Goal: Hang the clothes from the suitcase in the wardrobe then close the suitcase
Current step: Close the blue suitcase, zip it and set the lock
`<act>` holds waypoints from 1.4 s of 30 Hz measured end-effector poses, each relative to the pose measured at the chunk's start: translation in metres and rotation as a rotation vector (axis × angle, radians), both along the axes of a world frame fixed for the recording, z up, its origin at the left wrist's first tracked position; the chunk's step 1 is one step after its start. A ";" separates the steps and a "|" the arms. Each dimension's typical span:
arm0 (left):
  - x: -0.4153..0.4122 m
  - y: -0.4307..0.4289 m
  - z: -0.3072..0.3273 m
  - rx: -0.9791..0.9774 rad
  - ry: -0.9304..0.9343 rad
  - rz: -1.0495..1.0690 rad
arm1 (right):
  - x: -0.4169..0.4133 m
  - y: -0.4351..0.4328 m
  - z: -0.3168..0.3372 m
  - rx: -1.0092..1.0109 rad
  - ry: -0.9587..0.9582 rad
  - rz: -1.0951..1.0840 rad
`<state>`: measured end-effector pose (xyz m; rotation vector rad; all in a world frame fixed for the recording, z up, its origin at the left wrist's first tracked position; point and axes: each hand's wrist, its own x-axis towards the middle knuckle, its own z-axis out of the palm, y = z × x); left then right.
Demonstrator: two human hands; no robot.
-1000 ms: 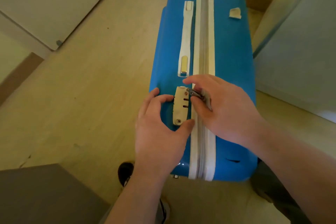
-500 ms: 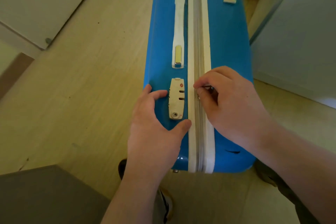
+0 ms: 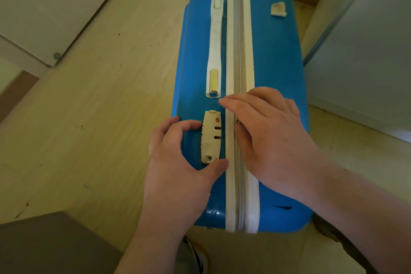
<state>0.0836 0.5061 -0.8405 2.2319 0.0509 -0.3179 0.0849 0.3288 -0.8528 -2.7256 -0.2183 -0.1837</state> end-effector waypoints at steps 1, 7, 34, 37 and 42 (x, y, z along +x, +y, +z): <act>0.000 0.000 0.001 0.007 -0.001 -0.002 | 0.000 0.001 -0.002 0.002 0.013 0.010; -0.001 0.000 0.000 0.023 -0.007 -0.006 | -0.001 0.007 -0.008 -0.016 0.024 -0.018; -0.001 -0.001 0.000 -0.022 -0.011 0.053 | 0.002 0.013 -0.011 -0.079 0.011 -0.039; 0.000 -0.002 0.000 -0.004 -0.007 0.046 | 0.002 0.012 -0.011 -0.085 0.013 -0.038; 0.002 -0.004 0.000 0.028 0.037 0.036 | 0.001 0.012 -0.012 -0.087 0.016 -0.039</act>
